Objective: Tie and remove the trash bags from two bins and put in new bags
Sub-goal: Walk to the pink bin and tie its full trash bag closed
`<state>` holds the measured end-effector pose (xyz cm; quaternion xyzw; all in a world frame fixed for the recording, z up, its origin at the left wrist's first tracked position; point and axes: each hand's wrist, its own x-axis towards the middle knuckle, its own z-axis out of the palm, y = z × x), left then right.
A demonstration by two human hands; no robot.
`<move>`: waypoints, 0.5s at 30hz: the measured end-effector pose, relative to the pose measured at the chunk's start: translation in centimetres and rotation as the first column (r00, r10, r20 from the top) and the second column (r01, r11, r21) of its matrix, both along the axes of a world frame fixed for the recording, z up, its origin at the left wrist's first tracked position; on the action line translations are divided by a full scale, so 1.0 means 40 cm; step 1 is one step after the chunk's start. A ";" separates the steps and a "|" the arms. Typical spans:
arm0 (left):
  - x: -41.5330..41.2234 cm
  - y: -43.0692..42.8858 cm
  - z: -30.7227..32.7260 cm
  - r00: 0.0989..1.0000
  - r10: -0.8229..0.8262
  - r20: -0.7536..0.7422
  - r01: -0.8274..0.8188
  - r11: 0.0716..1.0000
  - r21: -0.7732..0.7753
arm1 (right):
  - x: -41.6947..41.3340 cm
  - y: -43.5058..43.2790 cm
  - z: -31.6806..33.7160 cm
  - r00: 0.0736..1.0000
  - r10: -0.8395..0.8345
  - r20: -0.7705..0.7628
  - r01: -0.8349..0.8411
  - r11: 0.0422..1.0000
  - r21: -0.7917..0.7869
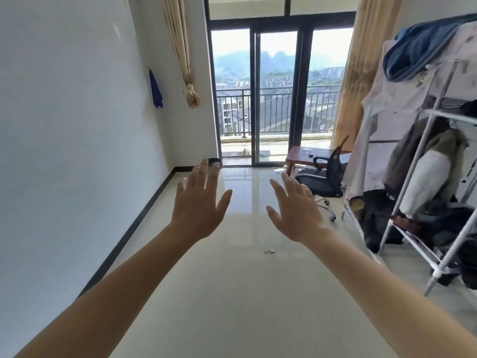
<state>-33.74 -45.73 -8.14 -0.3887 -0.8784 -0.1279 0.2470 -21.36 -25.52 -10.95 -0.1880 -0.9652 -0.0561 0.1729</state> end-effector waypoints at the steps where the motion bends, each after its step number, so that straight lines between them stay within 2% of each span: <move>1: -0.062 0.060 0.000 1.000 0.009 0.018 -0.009 1.000 -0.007 | -0.061 0.062 0.001 1.000 -0.002 0.015 0.003 1.000 -0.007; 4: -0.244 0.202 0.018 1.000 0.024 0.016 -0.024 0.999 -0.043 | -0.248 0.232 0.031 1.000 0.017 0.017 -0.016 1.000 -0.022; 8: -0.488 0.324 0.057 0.996 0.084 0.005 -0.084 0.996 -0.018 | -0.541 0.394 0.092 0.999 0.036 -0.035 -0.039 0.996 -0.082; 15: -0.978 0.476 -0.036 0.986 0.165 0.008 -0.165 0.986 0.033 | -1.102 0.559 0.035 0.984 0.175 -0.029 -0.177 0.983 -0.056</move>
